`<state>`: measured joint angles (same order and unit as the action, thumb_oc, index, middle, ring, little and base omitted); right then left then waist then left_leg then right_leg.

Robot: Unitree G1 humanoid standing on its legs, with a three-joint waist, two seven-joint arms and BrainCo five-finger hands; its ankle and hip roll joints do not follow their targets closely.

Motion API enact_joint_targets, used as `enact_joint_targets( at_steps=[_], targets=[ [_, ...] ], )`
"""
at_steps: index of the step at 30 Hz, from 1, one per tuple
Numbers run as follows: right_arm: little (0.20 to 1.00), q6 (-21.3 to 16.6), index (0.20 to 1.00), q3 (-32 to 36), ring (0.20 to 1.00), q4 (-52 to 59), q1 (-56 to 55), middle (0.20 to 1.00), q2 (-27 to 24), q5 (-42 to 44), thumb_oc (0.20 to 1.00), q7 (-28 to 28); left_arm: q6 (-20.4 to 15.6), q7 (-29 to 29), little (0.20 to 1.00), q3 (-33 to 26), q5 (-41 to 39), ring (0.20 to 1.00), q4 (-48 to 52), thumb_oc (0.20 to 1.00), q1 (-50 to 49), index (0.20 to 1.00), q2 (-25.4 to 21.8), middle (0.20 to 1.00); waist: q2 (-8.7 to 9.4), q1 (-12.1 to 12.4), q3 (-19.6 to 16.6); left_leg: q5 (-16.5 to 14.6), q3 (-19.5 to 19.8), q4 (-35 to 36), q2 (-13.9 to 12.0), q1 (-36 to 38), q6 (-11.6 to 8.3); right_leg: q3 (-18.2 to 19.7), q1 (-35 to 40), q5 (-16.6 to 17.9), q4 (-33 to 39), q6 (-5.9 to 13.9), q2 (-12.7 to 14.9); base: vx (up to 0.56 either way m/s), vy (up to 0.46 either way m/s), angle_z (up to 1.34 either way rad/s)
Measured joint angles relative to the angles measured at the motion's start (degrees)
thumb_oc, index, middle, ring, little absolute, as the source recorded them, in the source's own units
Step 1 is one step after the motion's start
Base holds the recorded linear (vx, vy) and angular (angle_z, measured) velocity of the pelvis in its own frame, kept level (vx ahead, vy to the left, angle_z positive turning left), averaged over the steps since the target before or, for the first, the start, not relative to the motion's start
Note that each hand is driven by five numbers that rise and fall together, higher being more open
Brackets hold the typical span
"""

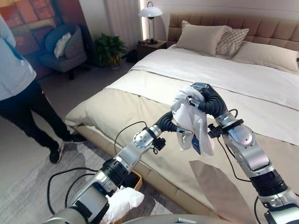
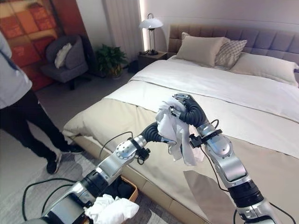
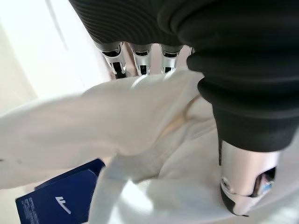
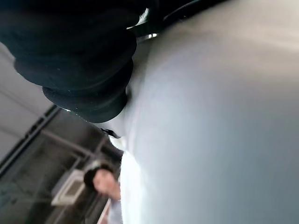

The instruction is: Pick up clothes into the bucket

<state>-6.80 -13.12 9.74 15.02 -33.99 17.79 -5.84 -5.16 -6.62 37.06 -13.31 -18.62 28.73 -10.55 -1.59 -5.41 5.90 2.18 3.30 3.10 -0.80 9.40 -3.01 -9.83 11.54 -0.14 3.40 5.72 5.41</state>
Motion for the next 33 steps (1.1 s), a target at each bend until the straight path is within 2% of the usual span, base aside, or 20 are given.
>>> enact_joint_targets(
  at_steps=[7,8,10,12,13,14,15,16,21,24,28,31,33],
  targets=[
    [0.2,0.59,0.2,-3.3,0.2,2.64,2.92,0.2,-0.17,3.34,0.2,-1.29,2.67,0.05,1.0,0.85,-7.96,1.0,-0.97,1.0,0.82,1.0,1.53,1.0,-0.05,-0.21,-0.03,0.0,0.0,-0.17,0.04,0.12,0.0,-0.01,0.15,-0.01,-0.08,0.01,0.15,0.0,-0.004,0.01],
    [0.2,0.59,0.2,-3.5,0.2,3.21,3.34,0.2,0.0,3.91,0.2,-1.28,3.41,0.04,0.859,1.84,-11.74,0.859,-0.97,0.859,1.3,0.859,1.95,0.859,-0.05,-0.15,-0.03,0.0,0.0,-0.25,0.09,0.12,0.0,-0.01,0.18,-0.01,-0.13,0.01,0.21,0.0,0.0,0.0],
    [0.2,0.6,0.2,-4.69,0.2,3.45,4.82,0.2,0.1,4.59,0.2,-1.16,3.97,0.0,0.2,2.87,-17.65,0.2,-0.95,0.2,1.46,0.2,2.74,0.2,-0.05,-0.33,-0.03,0.0,-0.03,-0.31,0.14,0.11,0.0,0.03,0.15,-0.04,-0.16,0.05,0.3,0.0,0.0,0.0],
    [0.2,0.62,0.2,-5.83,0.2,3.47,5.95,0.2,0.11,5.15,0.2,-1.2,4.34,-0.03,0.2,3.01,-20.81,0.2,-0.91,0.2,1.48,0.2,3.31,0.2,-0.05,-0.53,-0.03,-0.01,-0.04,-0.35,0.15,0.11,0.0,0.04,0.14,-0.14,-0.21,0.2,0.3,0.0,0.0,0.0],
    [0.373,0.62,0.373,-5.94,0.373,3.47,6.48,0.373,0.23,5.67,0.373,-1.12,4.73,-0.03,0.2,3.06,-24.45,0.2,-0.86,0.2,1.48,0.2,3.57,0.2,-0.05,-0.56,-0.04,-0.01,-0.06,-0.41,0.14,0.12,-0.01,0.06,0.15,-0.15,-0.26,0.21,0.34,0.0,0.0,0.0],
    [0.373,0.62,0.373,-5.94,0.373,3.47,6.61,0.373,0.22,5.89,0.373,-1.12,4.79,-0.03,0.2,3.14,-25.41,0.2,-0.86,0.2,1.48,0.2,3.56,0.2,-0.06,-0.59,-0.04,-0.01,-0.08,-0.44,0.15,0.12,-0.01,0.07,0.14,-0.15,-0.29,0.22,0.34,0.0,0.0,0.0],
    [0.636,0.62,0.636,-5.94,0.636,3.52,6.66,0.636,0.22,6.0,0.636,-1.02,4.93,-0.02,0.2,3.29,-27.11,0.2,-0.77,0.2,1.47,0.2,3.5,0.2,-0.06,-0.65,-0.04,-0.02,-0.1,-0.47,0.13,0.13,0.0,0.11,0.07,-0.16,-0.39,0.22,0.35,0.02,0.003,-0.03],
    [1.0,0.61,1.0,-5.96,1.0,3.62,6.66,1.0,0.25,6.21,1.0,-0.75,5.32,-0.03,0.2,3.71,-29.78,0.2,-0.49,0.2,1.47,0.2,3.26,0.2,-0.06,-0.64,-0.04,-0.03,-0.21,-0.48,0.08,0.13,0.0,0.35,-0.33,-0.39,-1.0,0.25,0.35,0.02,0.003,-0.07],
    [1.0,0.59,1.0,-5.91,1.0,4.19,6.7,1.0,0.28,6.42,1.0,0.49,6.14,0.02,0.2,4.87,-33.03,0.2,-0.05,0.2,0.74,0.2,1.68,0.2,-0.06,-0.9,-0.04,-0.04,-1.36,-0.49,0.02,0.04,0.03,1.83,-1.82,-0.68,-2.59,0.3,0.39,0.02,0.01,-0.15],
    [1.0,0.47,1.0,-5.32,1.0,6.09,6.16,1.0,0.2,6.42,1.0,0.77,6.15,-0.07,0.2,2.59,-33.62,0.2,3.07,0.2,-4.03,0.2,-0.52,0.2,-0.05,-1.03,-0.02,-0.07,-1.58,-0.46,-0.02,0.17,0.02,2.16,-1.95,-0.83,-2.8,0.5,0.4,0.02,0.006,-0.05],
    [1.0,-0.26,1.0,0.86,1.0,7.28,-0.68,1.0,-0.41,6.41,1.0,1.68,6.21,-0.14,0.2,-7.63,-33.67,0.2,9.14,0.2,-17.89,0.2,-6.53,0.2,0.08,-0.07,0.05,-0.29,-2.1,-0.12,-0.44,0.86,0.04,2.73,-1.99,-1.28,-3.31,0.11,0.26,0.04,0.008,-0.08],
    [1.0,-0.66,1.0,8.54,1.0,6.16,-6.27,1.0,-0.01,6.43,1.0,3.55,5.94,0.4,0.2,-18.18,-33.56,0.2,10.94,0.2,-26.88,0.2,-13.9,0.2,0.28,0.58,0.13,-0.9,-2.8,0.13,-0.85,0.83,0.46,3.24,-3.24,-1.77,-4.46,-0.04,-0.01,0.03,0.002,-0.1],
    [1.0,-0.82,1.0,11.47,1.0,4.63,-8.52,1.0,1.48,6.88,1.0,4.41,5.5,0.85,0.2,-23.32,-33.45,0.2,11.0,0.2,-28.92,0.2,-14.71,0.2,0.47,1.13,0.13,-1.01,-3.12,0.11,-0.88,0.86,0.6,3.52,-3.69,-2.12,-5.17,-0.11,-0.01,0.04,0.015,-0.09]
  ],
)
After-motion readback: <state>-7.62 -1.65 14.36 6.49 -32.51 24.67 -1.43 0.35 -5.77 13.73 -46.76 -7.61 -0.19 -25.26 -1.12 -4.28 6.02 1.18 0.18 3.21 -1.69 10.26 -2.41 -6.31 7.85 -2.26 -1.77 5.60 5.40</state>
